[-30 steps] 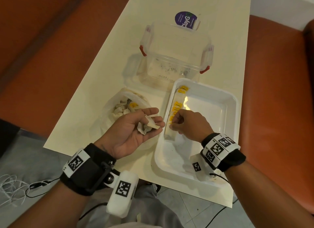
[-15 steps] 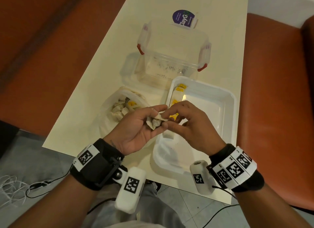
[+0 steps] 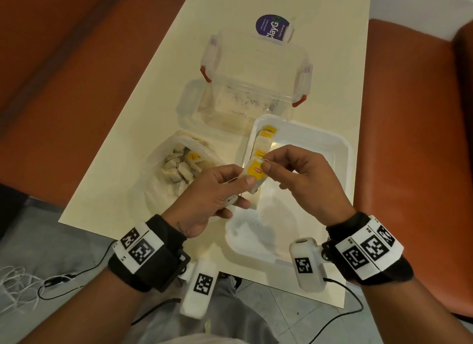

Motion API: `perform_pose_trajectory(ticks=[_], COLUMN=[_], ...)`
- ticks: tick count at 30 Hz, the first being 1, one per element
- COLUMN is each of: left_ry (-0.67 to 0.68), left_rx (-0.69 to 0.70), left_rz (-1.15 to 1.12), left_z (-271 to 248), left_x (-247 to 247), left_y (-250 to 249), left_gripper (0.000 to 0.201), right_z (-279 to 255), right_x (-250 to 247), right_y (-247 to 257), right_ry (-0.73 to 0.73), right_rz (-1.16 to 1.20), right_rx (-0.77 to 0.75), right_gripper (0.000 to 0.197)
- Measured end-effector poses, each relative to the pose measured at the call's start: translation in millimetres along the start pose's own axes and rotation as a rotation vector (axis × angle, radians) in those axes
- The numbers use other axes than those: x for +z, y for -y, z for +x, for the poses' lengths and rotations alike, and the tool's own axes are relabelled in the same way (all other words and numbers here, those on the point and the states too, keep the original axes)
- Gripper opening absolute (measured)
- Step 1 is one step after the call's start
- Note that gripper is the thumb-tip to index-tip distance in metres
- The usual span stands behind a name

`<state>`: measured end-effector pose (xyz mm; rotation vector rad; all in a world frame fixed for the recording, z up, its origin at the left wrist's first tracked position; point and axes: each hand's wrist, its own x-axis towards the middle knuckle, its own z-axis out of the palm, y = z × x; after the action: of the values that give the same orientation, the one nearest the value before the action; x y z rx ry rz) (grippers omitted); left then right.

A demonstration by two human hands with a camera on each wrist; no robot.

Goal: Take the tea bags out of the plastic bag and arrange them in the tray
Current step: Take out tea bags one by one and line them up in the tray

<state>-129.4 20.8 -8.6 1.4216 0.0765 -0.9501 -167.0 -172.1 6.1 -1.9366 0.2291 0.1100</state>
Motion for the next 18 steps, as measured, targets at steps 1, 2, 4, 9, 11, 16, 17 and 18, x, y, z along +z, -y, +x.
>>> perform_pose_trajectory(ticks=[1, 2, 4, 9, 11, 16, 17, 18], left_ry=[-0.006, -0.012, -0.033, -0.03, -0.003, -0.015, -0.026, -0.049], left_rx=[0.012, 0.024, 0.051, 0.085, 0.099, 0.116, 0.108, 0.096], left_rz=[0.038, 0.064, 0.094, 0.146, 0.143, 0.134, 0.146, 0.155], left_z=[0.4, 0.7, 1.2, 0.6, -0.7, 1.0, 1.4, 1.9], left_x=[1.3, 2.5, 4.3, 6.2, 8.1, 7.9, 6.0, 3.2], left_y=[1.1, 2.0, 3.2, 4.6, 4.5, 4.4, 4.5, 4.9], left_gripper=[0.01, 0.009, 0.008, 0.013, 0.015, 0.019, 0.018, 0.017], right_z=[0.1, 0.1, -0.2, -0.5, 0.0, 1.1, 1.6, 2.3], right_x=[-0.2, -0.7, -2.0, -4.6, -5.3, -6.3, -6.5, -6.9], right_y=[-0.7, -0.9, -0.5, 2.5, 3.8, 6.7, 6.6, 6.0], right_ry=[-0.004, 0.0, 0.02, 0.08, 0.081, 0.07, 0.064, 0.055], right_rz=[-0.01, -0.013, -0.002, 0.007, 0.0, -0.001, 0.004, 0.01], right_rx=[0.002, 0.008, 0.03, 0.06, 0.052, 0.033, 0.034, 0.037], right_gripper=[0.005, 0.006, 0.004, 0.004, 0.003, 0.004, 0.004, 0.004])
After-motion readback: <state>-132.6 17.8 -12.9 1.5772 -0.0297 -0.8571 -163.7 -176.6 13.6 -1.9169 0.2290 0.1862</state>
